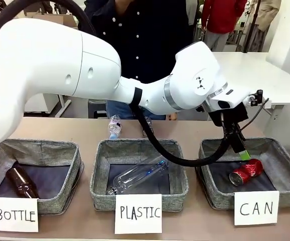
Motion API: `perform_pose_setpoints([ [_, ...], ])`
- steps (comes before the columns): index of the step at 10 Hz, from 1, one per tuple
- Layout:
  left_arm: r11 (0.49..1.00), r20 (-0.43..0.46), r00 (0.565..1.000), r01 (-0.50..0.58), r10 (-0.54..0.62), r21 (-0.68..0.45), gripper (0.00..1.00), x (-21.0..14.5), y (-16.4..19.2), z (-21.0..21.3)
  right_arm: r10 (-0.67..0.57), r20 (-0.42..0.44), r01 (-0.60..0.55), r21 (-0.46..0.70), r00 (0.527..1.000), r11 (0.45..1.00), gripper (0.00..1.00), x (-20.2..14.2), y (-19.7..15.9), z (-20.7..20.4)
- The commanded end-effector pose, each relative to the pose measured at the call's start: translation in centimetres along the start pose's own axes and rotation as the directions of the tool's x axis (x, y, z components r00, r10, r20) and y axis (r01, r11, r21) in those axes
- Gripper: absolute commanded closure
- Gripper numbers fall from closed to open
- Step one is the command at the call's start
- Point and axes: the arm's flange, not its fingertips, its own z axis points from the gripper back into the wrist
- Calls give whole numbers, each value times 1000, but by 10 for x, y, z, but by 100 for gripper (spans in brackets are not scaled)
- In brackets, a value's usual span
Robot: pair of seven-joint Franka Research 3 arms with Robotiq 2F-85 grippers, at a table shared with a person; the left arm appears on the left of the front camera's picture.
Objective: Sort the can waste into the basket.
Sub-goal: Pick up the can waste from the table and place it in the right Fabric basket.
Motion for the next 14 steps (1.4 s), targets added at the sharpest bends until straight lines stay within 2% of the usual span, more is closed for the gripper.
perform_pose_setpoints([
  [1,994,-60,993,-103,100,-42,0,-9,-5,21,-11,13,11,-6,1000,1000,0,1,0,-1],
  [2,979,-93,982,-175,166,-106,0,-27,-11,42,0,0,0,0,1000,1000,0,0,0,0],
  [3,952,-89,966,-255,243,-168,0,-56,-24,77,-19,-47,17,-42,999,999,0,21,8,-20],
  [4,936,-31,956,-293,293,-197,0,-87,-41,107,24,-55,-24,6,998,1000,0,43,19,-39],
  [5,918,20,941,-325,338,-229,0,-118,-63,117,69,-69,-63,80,995,995,0,63,27,-52],
  [6,901,33,928,-353,372,-253,0,-144,-89,121,117,-100,-103,128,988,986,0,76,37,-60],
  [7,881,80,900,-396,428,-260,0,-173,-115,138,148,-133,-129,144,980,981,0,86,47,-68],
  [8,858,158,854,-454,496,-238,0,-203,-135,166,158,-166,-132,155,973,979,0,92,59,-80],
  [9,842,293,791,-485,538,-238,0,-231,-154,205,165,-189,-130,189,968,973,0,99,75,-99],
  [10,814,411,710,-552,572,-181,0,-254,-175,242,151,-228,-105,201,962,974,0,105,94,-128],
  [11,763,513,608,-627,605,-156,0,-276,-197,274,138,-284,-71,233,949,970,0,108,115,-160],
  [12,724,615,502,-668,608,-171,0,-297,-221,301,90,-327,31,348,941,937,0,109,141,-194],
  [13,651,679,364,-726,637,-221,0,-312,-234,319,4,-355,150,405,935,902,0,108,162,-217],
  [14,622,716,281,-736,639,-266,0,-330,-244,333,-98,-400,294,466,911,835,0,110,174,-231],
])
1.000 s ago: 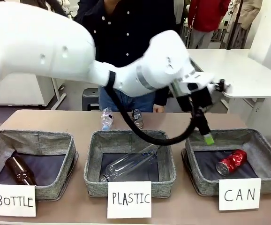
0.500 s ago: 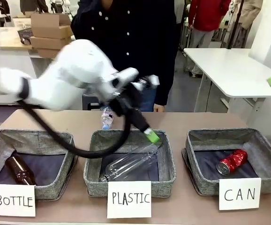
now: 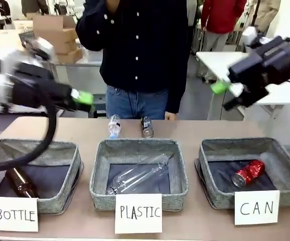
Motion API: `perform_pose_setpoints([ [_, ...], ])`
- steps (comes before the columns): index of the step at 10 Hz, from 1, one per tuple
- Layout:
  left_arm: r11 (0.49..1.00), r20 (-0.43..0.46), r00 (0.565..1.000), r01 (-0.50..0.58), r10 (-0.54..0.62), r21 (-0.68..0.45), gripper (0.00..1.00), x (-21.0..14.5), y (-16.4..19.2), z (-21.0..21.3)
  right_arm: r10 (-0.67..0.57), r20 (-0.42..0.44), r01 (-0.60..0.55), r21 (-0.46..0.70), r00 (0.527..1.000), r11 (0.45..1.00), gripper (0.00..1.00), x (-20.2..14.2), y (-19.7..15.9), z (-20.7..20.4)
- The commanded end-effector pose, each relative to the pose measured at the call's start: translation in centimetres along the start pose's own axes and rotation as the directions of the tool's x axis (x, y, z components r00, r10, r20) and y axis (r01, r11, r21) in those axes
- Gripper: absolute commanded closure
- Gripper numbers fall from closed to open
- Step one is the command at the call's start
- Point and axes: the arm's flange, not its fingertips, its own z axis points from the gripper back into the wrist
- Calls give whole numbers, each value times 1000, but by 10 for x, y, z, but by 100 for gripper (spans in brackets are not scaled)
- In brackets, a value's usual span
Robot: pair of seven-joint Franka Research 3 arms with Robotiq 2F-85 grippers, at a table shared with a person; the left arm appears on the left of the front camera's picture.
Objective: Sort the can waste into the basket.
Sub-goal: Pick up the can waste from the table and place it in the right Fabric basket.
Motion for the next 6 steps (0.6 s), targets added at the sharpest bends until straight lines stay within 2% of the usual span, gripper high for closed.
perform_pose_setpoints([
  [1,994,129,986,-105,103,9,0,-13,5,28,-264,5,248,334,964,910,0,19,5,-5],
  [2,993,105,988,-111,114,-35,0,-22,22,50,-439,-25,402,455,898,795,0,25,-1,-1],
  [3,998,69,996,-59,57,24,0,2,4,25,-530,24,463,456,848,760,0,27,-9,3],
  [4,998,69,996,-59,57,24,0,2,4,25,-187,-39,190,267,982,945,0,17,0,-18],
  [6,998,69,996,-59,57,24,0,2,4,25,-187,-39,190,267,982,945,0,17,0,-18],
])
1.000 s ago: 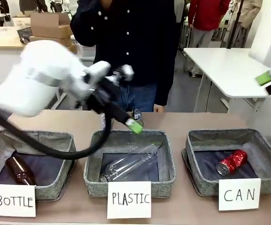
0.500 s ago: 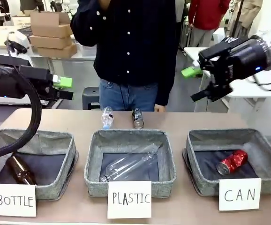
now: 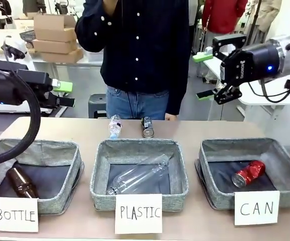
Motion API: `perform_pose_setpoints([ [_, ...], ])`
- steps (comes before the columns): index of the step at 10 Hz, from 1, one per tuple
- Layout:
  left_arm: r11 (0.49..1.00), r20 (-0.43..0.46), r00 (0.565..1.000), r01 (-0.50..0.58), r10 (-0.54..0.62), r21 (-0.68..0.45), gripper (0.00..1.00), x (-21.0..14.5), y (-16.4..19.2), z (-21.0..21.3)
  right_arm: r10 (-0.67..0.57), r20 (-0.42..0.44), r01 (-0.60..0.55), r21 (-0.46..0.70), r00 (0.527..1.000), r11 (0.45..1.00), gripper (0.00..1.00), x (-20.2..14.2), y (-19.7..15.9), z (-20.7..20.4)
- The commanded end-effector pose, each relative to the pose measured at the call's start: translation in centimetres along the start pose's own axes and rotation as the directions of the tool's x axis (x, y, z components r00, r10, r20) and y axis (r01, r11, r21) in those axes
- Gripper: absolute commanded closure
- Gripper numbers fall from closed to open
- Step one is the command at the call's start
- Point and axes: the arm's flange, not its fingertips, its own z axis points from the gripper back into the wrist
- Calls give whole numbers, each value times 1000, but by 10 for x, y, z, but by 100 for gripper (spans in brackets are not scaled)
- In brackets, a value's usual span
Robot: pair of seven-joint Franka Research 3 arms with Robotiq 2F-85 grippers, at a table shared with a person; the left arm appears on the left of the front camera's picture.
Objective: Sort the can waste into the basket.
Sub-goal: Pick up the can waste from the table and place it in the right Fabric basket.
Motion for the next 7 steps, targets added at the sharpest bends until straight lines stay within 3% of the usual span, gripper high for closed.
perform_pose_setpoints([
  [1,1000,19,1000,9,-9,1,0,1,-2,0,63,-13,-63,-32,998,997,0,-3,1,-1],
  [7,1000,19,1000,9,-9,1,0,1,-2,0,63,-13,-63,-32,998,997,0,-3,1,-1],
])
